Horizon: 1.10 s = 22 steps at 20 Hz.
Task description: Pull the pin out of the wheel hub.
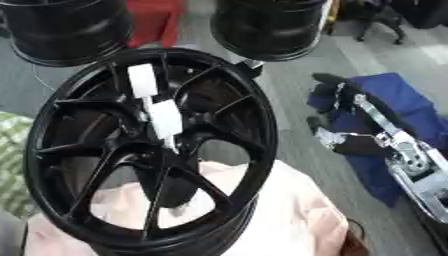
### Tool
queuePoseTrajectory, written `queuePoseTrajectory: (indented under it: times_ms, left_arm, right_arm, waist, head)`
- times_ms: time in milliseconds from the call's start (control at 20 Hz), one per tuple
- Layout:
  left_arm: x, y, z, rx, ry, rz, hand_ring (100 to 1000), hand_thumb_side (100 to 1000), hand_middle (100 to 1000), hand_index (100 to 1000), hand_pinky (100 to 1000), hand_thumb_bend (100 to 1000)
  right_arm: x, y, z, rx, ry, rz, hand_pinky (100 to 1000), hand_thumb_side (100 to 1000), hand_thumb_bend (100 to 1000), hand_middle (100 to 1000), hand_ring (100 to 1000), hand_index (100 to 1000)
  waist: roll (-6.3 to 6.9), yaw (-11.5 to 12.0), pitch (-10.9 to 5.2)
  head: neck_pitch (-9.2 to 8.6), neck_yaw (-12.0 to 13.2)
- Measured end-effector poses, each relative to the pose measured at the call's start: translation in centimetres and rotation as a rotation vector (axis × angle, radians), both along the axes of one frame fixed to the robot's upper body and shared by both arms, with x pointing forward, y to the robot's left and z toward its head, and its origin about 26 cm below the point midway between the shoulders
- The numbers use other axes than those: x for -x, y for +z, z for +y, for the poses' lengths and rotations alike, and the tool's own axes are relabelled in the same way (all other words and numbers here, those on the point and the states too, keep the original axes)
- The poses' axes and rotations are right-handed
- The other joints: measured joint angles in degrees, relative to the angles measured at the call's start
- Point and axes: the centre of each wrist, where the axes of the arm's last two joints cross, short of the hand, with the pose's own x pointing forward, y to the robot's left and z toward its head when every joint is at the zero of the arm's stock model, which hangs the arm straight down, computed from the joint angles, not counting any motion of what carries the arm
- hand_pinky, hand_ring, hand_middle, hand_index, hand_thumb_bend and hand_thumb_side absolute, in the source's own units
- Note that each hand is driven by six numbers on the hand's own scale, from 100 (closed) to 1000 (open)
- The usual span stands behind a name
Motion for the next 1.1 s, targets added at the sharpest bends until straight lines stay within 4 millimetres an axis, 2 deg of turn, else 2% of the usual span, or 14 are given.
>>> queuePoseTrajectory:
  times_ms: [200,450,650,950,1100]
  left_arm:
    - [1.1,-0.3,-2.2,0.196,0.012,-0.088,731,625,717,860,893,236]
    - [2.3,0.5,-5.0,0.399,0.029,-0.191,728,615,712,855,893,205]
    - [2.8,1.3,-7.1,0.491,0.01,-0.243,732,617,715,855,896,169]
    - [3.7,1.3,-10.4,0.606,-0.021,-0.287,747,617,729,865,907,150]
    - [4.0,1.2,-11.7,0.642,-0.038,-0.298,754,601,736,871,911,100]
  right_arm:
    - [0.0,-0.1,0.2,-0.012,0.0,-0.003,669,273,222,955,855,960]
    - [-0.1,-0.3,0.2,-0.049,-0.027,-0.011,664,284,229,952,849,959]
    - [-0.2,-0.8,0.3,-0.099,-0.062,-0.016,650,316,228,951,839,956]
    - [-0.2,-1.9,0.7,-0.21,-0.156,-0.023,637,310,212,945,829,948]
    - [-0.2,-2.2,0.9,-0.253,-0.194,-0.032,637,307,213,948,830,948]
  waist:
    - [-0.2,0.26,0.27]
    - [-0.53,0.48,0.46]
    - [-0.87,0.49,0.51]
    - [-1.41,0.52,0.52]
    - [-1.61,0.33,0.52]
  head:
    - [0.0,-0.02]
    - [-0.04,-0.05]
    - [-0.05,-0.05]
    - [0.03,-0.02]
    - [0.05,-0.05]
